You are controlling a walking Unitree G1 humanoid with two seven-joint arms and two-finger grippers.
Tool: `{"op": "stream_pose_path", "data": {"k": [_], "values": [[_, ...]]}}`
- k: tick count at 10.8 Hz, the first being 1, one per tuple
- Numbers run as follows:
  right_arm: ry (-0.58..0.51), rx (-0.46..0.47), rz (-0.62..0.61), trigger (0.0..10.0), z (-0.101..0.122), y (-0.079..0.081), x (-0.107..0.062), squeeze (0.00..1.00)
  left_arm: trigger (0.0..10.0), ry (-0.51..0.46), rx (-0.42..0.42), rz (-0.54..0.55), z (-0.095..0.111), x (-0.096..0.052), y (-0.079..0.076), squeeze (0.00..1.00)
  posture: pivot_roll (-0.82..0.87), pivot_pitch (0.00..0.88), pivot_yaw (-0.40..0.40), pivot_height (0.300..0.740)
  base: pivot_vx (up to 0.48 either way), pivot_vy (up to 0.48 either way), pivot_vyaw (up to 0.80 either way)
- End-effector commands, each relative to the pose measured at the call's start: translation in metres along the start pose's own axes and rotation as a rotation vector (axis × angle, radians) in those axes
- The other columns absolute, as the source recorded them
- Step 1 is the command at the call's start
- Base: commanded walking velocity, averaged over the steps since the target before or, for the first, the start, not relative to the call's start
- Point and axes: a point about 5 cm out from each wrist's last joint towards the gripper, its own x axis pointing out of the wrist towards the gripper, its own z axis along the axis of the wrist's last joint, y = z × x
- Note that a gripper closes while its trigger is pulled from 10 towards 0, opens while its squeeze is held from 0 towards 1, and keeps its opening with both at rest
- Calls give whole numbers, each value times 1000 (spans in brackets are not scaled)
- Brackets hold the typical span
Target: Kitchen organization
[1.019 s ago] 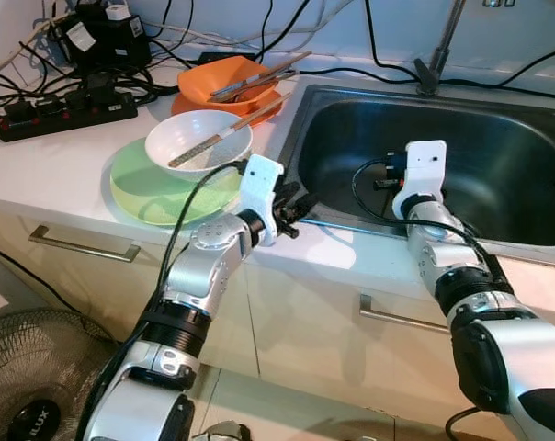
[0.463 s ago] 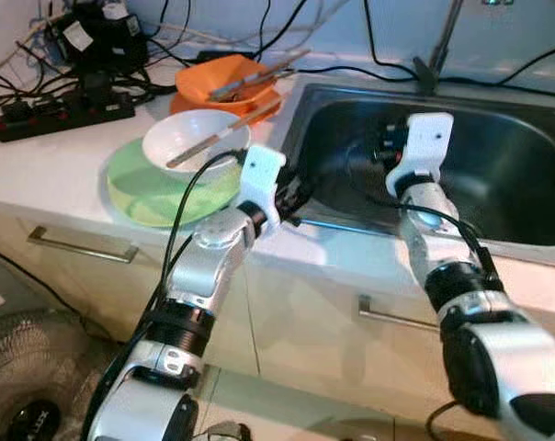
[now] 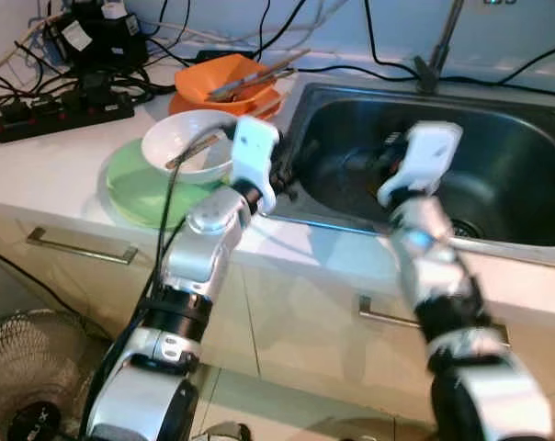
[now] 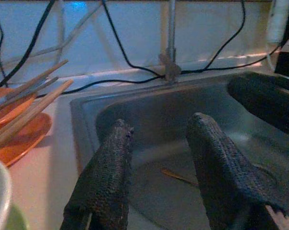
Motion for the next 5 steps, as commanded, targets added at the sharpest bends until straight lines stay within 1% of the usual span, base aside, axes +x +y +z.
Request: {"op": "stream_pose_path", "data": {"k": [1, 3, 5], "values": [[1, 31, 13, 10000, 0, 7, -3, 0, 10000, 12, 8, 28, -2, 0, 6, 0, 11, 8, 56, 740, 0, 0, 0], [27, 57, 24, 10000, -9, 19, -11, 0, 10000, 23, 10, 52, -5, -2, 11, 0, 14, 2, 56, 740, 0, 0, 0], [62, 64, 23, 10000, -15, 21, -16, 0, 10000, 31, 14, 86, -7, -4, 17, 0, 16, 0, 53, 740, 0, 0, 0]]}}
